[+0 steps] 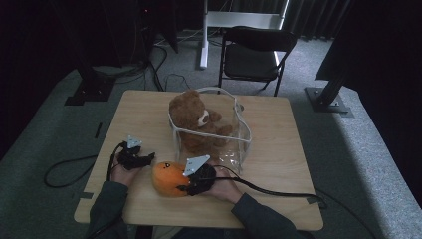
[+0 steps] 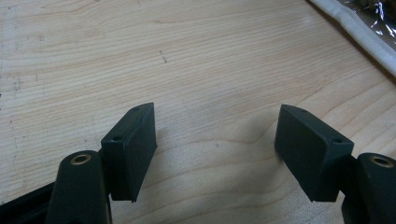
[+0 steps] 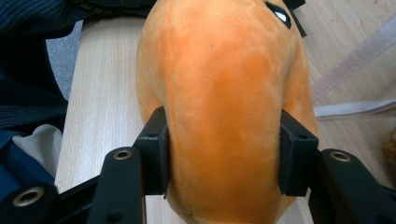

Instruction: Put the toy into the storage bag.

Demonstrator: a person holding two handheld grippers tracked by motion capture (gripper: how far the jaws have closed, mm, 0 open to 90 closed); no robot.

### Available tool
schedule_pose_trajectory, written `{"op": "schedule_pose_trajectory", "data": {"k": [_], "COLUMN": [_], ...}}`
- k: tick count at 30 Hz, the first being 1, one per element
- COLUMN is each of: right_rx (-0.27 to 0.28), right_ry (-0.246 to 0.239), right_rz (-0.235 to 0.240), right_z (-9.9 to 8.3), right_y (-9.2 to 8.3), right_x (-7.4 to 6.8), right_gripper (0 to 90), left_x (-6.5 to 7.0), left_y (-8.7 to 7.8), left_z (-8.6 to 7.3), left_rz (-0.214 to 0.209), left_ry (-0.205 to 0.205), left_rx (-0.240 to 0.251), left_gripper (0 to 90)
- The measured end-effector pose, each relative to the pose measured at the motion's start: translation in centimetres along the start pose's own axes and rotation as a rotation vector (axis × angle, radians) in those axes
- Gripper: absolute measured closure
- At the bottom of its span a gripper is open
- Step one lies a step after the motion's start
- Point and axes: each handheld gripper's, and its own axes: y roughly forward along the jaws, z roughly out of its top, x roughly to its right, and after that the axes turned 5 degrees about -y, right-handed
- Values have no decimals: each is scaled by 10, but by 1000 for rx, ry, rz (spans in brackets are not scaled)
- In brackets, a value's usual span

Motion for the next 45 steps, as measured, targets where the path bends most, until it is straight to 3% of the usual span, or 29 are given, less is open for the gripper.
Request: {"op": "schedule_pose_trajectory", "data": {"k": [10,23,45], "right_rx": [30,72,144], "right_ry": [39,32,30], "right_rz": [0,-4,-23], "right_z": [-6,-4,3], "right_y": [-13,-26,-50], "right_x": [6,5,5], "right_gripper": [506,554,554], "left_x": [0,0,0], "left_y": [0,0,0], "left_z": [0,0,0], "left_rz": [0,0,0], "left_ry": [0,1,2], "left_rx": [0,-1,-1], "left_gripper": [301,301,301]}}
